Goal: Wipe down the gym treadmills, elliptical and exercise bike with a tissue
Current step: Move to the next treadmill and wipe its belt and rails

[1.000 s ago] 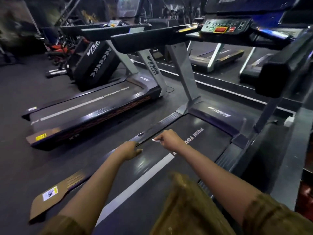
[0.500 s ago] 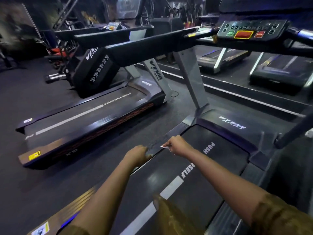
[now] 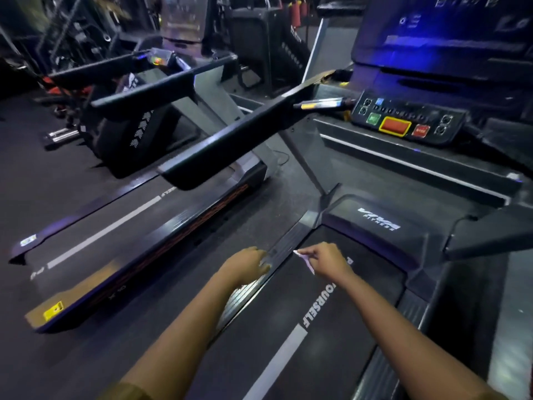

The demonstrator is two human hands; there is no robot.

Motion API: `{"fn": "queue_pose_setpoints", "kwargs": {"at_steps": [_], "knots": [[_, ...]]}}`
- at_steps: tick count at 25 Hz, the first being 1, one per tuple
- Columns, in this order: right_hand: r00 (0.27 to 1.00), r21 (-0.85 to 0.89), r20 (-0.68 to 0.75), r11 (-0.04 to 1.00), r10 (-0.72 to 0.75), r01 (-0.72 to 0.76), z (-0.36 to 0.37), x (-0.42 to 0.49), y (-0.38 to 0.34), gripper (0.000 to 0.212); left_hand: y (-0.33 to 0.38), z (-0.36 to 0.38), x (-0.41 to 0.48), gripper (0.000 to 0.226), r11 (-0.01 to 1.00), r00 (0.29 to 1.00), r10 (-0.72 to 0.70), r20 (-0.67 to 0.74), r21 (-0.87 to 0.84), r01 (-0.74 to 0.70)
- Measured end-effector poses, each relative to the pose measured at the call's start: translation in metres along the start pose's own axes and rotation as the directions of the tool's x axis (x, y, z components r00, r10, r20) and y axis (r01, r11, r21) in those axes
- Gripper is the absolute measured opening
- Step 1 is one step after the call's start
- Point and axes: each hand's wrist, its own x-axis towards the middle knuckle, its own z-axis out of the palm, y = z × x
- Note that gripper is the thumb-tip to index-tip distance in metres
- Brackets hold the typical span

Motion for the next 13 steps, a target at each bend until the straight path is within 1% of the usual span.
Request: {"fn": "queue_pose_setpoints", "kwargs": {"at_steps": [2, 4, 7, 10, 13], "knots": [[0.994, 0.021, -0.11, 1.0, 0.018, -0.016, -0.033, 0.012, 0.001, 0.029, 0.011, -0.031, 0.026, 0.049, 0.998, 0.997, 0.068, -0.024, 0.019, -0.068], [0.98, -0.003, -0.196, 0.999, 0.037, -0.038, -0.062, 0.023, 0.002, 0.029, 0.02, -0.056, 0.054, 0.051, 0.992, 0.992, 0.121, -0.037, 0.036, -0.12], [0.943, 0.01, -0.324, 0.997, 0.075, -0.076, -0.104, 0.047, 0.006, 0.033, 0.038, -0.097, 0.103, 0.049, 0.964, 0.962, 0.261, -0.078, 0.066, -0.256], [0.866, 0.06, -0.486, 0.993, 0.117, -0.1, -0.15, 0.079, 0.002, 0.029, 0.053, -0.142, 0.152, 0.047, 0.92, 0.914, 0.389, -0.118, 0.098, -0.379], [0.781, 0.029, -0.614, 0.992, 0.116, -0.125, -0.194, 0.105, -0.005, 0.027, 0.067, -0.181, 0.2, 0.048, 0.878, 0.862, 0.479, -0.166, 0.118, -0.465]]}}
